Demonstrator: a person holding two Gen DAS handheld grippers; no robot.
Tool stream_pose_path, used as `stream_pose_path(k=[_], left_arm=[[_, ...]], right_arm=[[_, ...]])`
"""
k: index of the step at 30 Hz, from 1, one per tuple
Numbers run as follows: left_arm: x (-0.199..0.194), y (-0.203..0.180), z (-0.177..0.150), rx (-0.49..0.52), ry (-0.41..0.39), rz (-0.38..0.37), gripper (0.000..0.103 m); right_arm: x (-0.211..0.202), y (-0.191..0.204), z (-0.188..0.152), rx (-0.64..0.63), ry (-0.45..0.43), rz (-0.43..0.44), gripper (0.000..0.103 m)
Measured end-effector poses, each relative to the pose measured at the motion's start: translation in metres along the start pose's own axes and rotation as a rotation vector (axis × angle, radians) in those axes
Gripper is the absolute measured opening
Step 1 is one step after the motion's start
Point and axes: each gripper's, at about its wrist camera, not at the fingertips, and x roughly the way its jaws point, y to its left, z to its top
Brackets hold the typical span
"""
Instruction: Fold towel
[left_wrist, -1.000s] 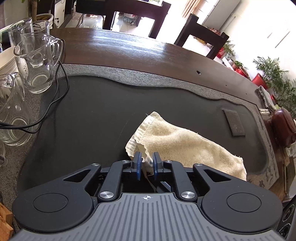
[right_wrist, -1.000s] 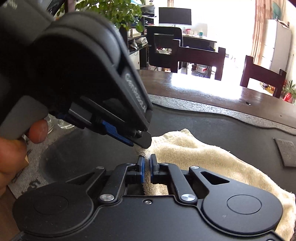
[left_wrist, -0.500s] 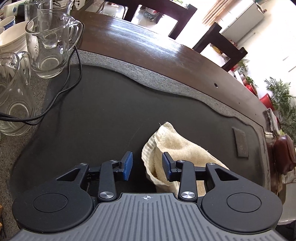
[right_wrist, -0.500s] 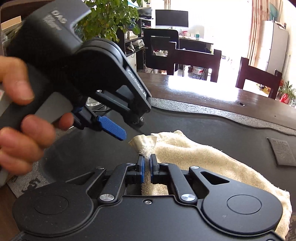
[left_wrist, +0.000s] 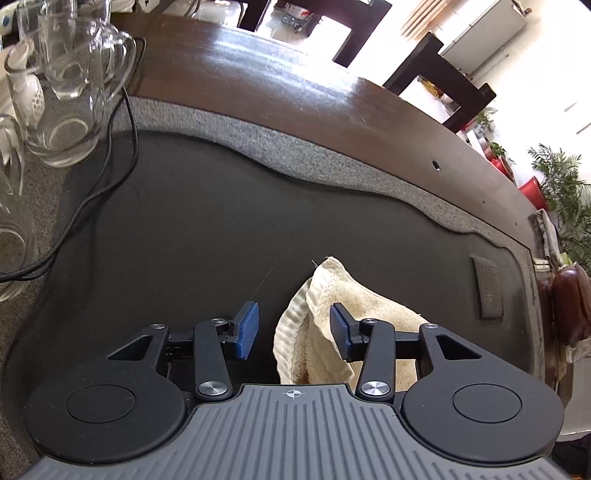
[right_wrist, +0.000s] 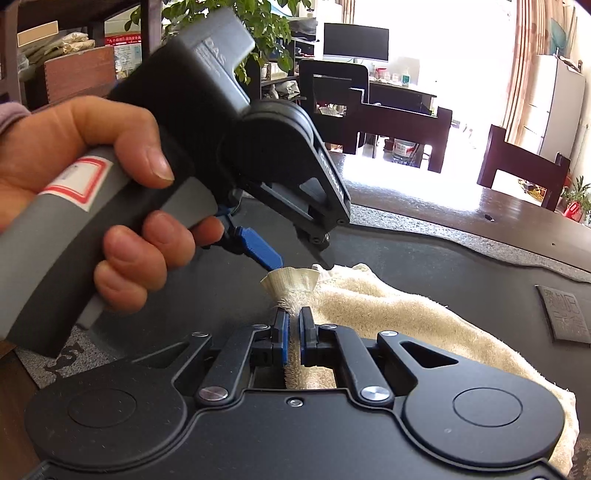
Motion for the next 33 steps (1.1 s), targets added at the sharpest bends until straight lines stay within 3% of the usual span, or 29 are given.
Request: stream_pose_path(k=[9,13,19,26,33], left_arm=[[0.02,0.006,0.001,-0.102,0.061,-0.072,0.045],[0.024,0.01,0.001,-0.15,0.059,-0.105,0.021],[0.025,0.013,-0.001,-0.194,0.041,-0.128,0.008],[0.008,0.0,0.0,-0.174,-0.044,-0.171,0.005],[-0.006,-0.03,0.001,-0.118,-0.074,-0.25,0.004]], right_arm=[[-0.004,0.0,-0.002,0.014,-0.009,0.004,0.006],[-0.008,-0.001,-0.003,0.023,-0.015,0.001,0.006],[-0.012,-0.002,-0.005,0.048,-0.02,-0.008,0.006],[-0.016,-0.003,-0.006,0.09,-0.036,-0.019,0.006],[-0.031,-0.016,-0.006,0.16,-0.073,-0.071,0.006]])
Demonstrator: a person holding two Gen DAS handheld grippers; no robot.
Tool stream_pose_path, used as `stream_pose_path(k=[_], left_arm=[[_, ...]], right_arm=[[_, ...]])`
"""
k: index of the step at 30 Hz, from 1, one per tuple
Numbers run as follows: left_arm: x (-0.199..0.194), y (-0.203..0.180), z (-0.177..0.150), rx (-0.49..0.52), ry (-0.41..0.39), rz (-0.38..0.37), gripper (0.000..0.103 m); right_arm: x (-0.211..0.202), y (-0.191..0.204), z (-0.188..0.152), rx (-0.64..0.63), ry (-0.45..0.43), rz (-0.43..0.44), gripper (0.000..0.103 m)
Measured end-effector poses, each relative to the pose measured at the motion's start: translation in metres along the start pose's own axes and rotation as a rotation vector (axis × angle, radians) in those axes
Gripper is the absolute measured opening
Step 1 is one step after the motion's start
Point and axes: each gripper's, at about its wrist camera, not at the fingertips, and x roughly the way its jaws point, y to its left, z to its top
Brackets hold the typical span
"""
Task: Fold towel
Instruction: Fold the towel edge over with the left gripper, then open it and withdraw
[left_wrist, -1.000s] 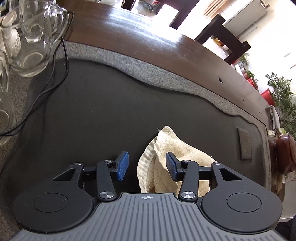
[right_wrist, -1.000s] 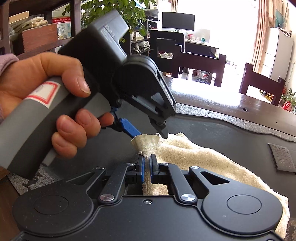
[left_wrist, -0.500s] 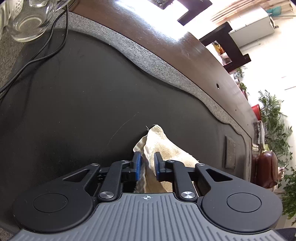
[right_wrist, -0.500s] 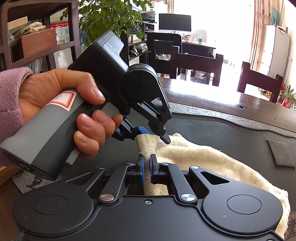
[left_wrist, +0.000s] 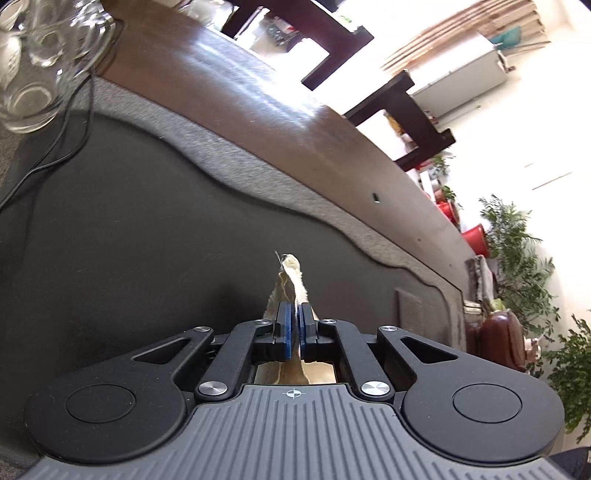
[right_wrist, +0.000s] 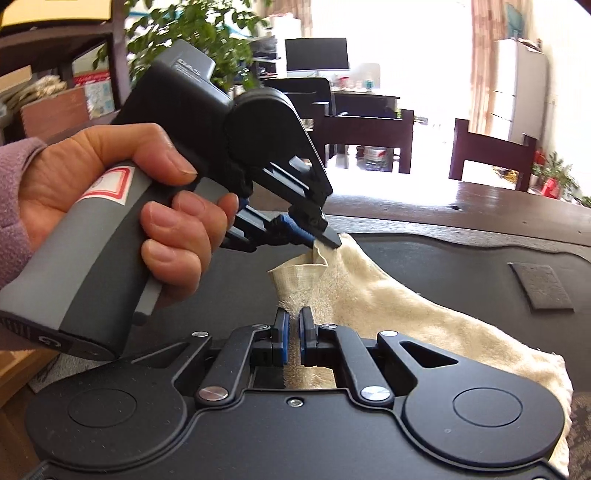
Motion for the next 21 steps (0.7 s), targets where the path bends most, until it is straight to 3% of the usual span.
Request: stream_pose_path(k=[13,21], left_arm=[[0.021,-0.072,-0.032,0.181,0.084,-0.102,0.004],[0.045,-0.112,-0.071,0.29,0.166,-0.156,0.004]], right_arm=[[-0.036,-0.051,-0.012,0.11,-0.034,-0.139,0.006],[-0.058,-0.088,-0.034,0.221,-0.038,-0.238,0.006]])
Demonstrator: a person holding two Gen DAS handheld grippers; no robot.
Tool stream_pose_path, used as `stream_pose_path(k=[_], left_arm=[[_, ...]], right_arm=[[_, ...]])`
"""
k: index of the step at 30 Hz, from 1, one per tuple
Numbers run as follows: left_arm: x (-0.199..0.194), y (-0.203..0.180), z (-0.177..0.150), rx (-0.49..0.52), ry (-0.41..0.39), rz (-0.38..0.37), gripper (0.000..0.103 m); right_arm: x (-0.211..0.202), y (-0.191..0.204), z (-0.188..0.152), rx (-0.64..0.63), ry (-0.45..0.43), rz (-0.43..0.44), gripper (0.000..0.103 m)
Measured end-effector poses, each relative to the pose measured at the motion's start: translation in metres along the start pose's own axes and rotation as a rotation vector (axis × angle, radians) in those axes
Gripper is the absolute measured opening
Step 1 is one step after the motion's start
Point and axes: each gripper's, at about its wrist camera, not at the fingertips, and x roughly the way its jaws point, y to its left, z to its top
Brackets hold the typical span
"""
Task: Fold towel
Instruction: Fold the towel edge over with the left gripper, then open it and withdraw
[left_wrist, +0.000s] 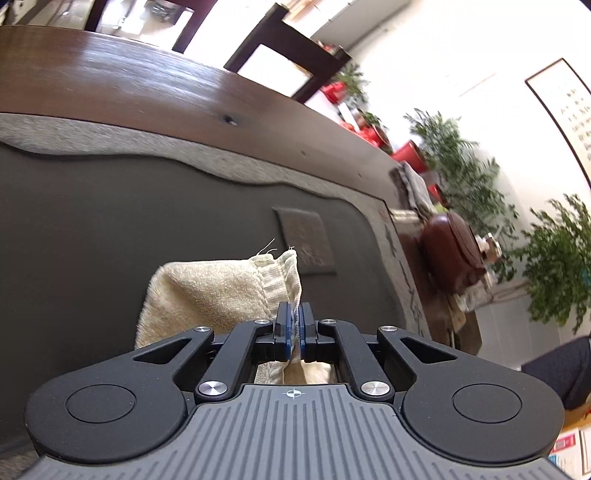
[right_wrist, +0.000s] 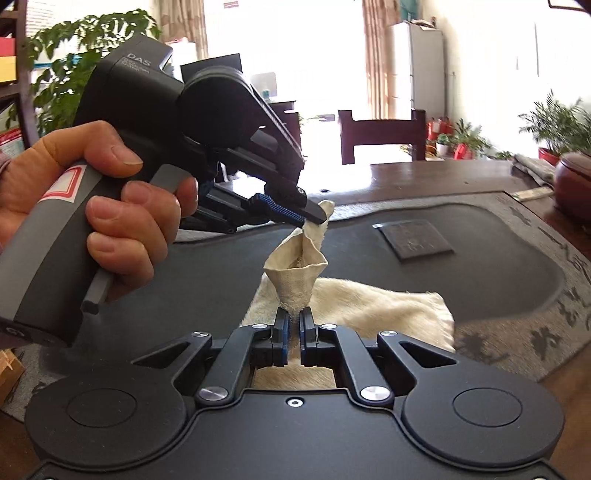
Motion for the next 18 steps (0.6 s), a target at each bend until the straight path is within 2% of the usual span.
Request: stream_pose_path(k=[7,12,18], left_arm=[[0.029,-0.027,-0.019,0.063,0.063,-0.028,0.004],[0.043,-0.026,-0.027,0.061,0.101,0.007,0.004],[0.047,-0.019,-0.035,0.056,0.133,0.033,0.005]], right_arm=[[-0.009,-0.031,-0.014,0.059,0.006,-0.07,0.006],[-0.002,-0.047,-0.028,0.081,0.073,-0.094,0.006],[-0.006,-0.049,-0.038,0.103,0.102,-0.109,0.006]])
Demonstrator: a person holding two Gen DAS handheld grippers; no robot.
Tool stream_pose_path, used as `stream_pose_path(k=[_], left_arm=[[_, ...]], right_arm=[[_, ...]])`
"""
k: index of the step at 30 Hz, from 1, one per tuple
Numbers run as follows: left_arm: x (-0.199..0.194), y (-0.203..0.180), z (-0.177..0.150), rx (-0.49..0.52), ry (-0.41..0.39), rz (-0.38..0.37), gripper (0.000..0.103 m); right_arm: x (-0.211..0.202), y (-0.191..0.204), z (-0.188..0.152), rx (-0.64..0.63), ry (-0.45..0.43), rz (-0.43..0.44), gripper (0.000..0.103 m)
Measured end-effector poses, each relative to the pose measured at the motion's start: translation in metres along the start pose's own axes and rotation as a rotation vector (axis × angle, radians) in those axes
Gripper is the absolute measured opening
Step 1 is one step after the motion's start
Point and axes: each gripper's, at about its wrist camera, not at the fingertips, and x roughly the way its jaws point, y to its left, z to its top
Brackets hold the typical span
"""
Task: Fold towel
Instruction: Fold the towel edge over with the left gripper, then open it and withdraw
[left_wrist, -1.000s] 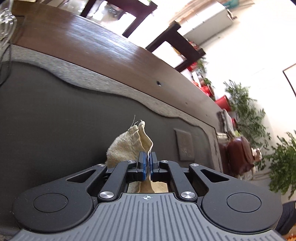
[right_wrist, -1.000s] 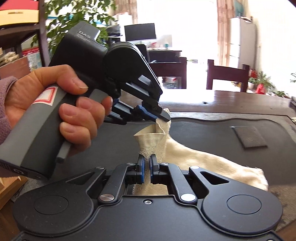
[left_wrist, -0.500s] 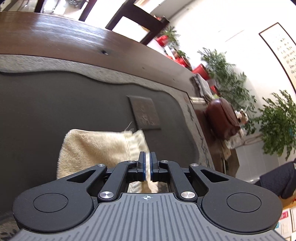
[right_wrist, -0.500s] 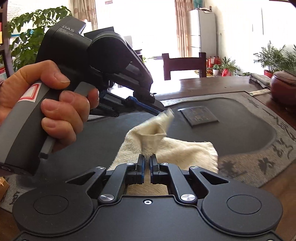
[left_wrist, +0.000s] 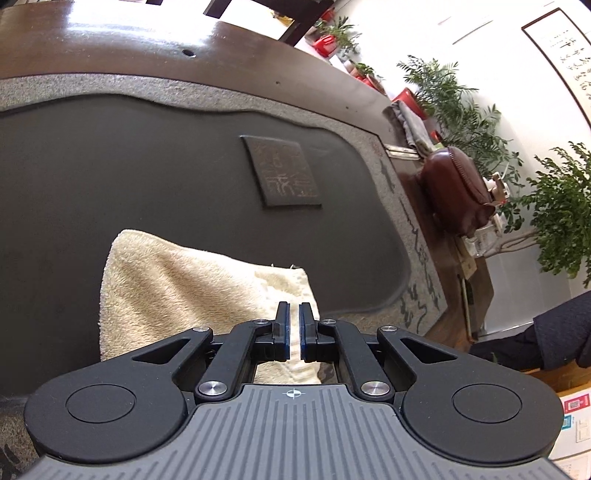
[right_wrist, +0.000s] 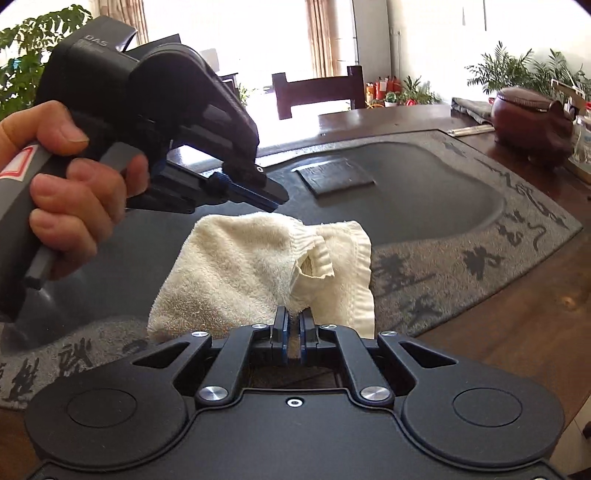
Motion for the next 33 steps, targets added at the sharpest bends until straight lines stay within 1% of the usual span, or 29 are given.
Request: stream_pose_path(k=[2,4,7,11,12,14,16,21,26,30,33], left_arm=[[0.0,-0.001,-0.003,0.017,0.005,0.004,0.005],[0.0,-0.001,-0.007,0.031,0.011,0.003,0.005],[0.0,-0.001,-0.015,0.049,0.019,-0.003,0.005],[-0.001,-0.001,-0.024,0.077,0.028,-0.006,0.005],[-0.002,-0.002,-0.027,0.088,0.029,-0.005,0.005],[-0.004,-0.002,-0.032,0.109,0.028,-0.005,0.005],[-0.006,-0.003,-0.038,0.127,0.031,-0.006,0.005],[-0.005,-0.003,-0.052,0.171,0.05,-0.005,0.005],[-0.001,-0.004,-0.066,0.222,0.061,0.014,0.005],[0.001,-0.005,-0.074,0.263,0.055,0.029,0.005],[0.002,-0.007,-0.079,0.303,0.042,0.034,0.006]], right_arm=[[-0.001,0.0,-0.001,-0.01,0.004,-0.01,0.006],[-0.001,-0.002,-0.002,-0.001,-0.002,-0.038,0.006],[-0.002,-0.009,-0.002,0.011,0.008,-0.031,0.006],[-0.002,-0.014,-0.008,0.016,0.019,-0.053,0.007],[-0.002,-0.015,-0.009,0.021,0.017,-0.062,0.014],[-0.003,-0.018,-0.009,0.023,0.022,-0.073,0.023],[-0.005,-0.022,-0.008,0.032,0.014,-0.081,0.025],[-0.011,-0.039,-0.001,0.043,0.001,-0.08,0.025],[-0.004,-0.05,0.02,-0.029,-0.001,-0.023,0.025],[0.012,-0.051,0.041,-0.103,0.014,0.047,0.025],[0.029,-0.048,0.057,-0.169,0.029,0.118,0.025]])
